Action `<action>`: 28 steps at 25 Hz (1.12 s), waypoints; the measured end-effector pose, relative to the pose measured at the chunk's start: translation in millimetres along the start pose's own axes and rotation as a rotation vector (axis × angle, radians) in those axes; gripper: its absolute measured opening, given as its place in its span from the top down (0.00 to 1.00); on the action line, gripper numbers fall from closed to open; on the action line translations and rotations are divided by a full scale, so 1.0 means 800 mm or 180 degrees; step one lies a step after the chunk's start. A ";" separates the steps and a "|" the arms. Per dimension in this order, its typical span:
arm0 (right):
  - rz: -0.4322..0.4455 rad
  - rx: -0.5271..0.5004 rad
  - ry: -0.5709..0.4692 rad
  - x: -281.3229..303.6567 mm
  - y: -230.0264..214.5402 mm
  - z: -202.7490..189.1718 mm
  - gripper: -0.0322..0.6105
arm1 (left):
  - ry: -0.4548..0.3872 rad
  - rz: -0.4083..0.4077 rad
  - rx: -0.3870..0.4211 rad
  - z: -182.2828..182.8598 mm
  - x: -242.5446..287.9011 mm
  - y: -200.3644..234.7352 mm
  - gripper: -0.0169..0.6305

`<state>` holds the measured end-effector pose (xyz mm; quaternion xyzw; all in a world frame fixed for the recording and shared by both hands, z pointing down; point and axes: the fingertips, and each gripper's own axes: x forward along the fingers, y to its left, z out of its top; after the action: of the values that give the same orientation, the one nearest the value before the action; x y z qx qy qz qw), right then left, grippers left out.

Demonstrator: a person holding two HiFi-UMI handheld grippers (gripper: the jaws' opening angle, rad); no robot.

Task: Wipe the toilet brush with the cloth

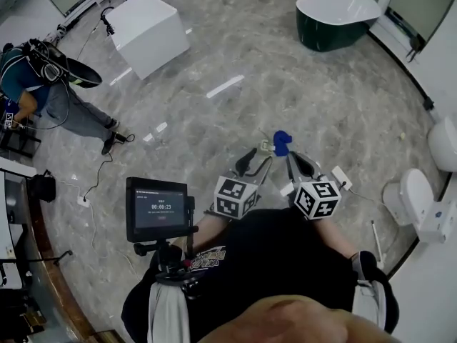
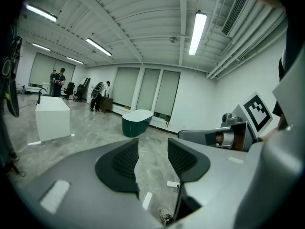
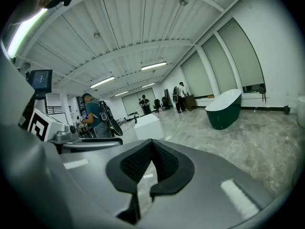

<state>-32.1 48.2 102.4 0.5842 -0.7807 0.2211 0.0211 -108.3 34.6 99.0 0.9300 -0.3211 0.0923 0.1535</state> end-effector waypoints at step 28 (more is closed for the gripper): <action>0.0042 -0.0089 0.0107 0.007 0.009 -0.001 0.95 | -0.0052 0.0197 -0.0365 -0.008 -0.012 0.029 0.70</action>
<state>-40.6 45.0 102.4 0.5749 -0.7870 0.2200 0.0409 -130.8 25.2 107.5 0.9100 -0.3558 0.0708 0.2010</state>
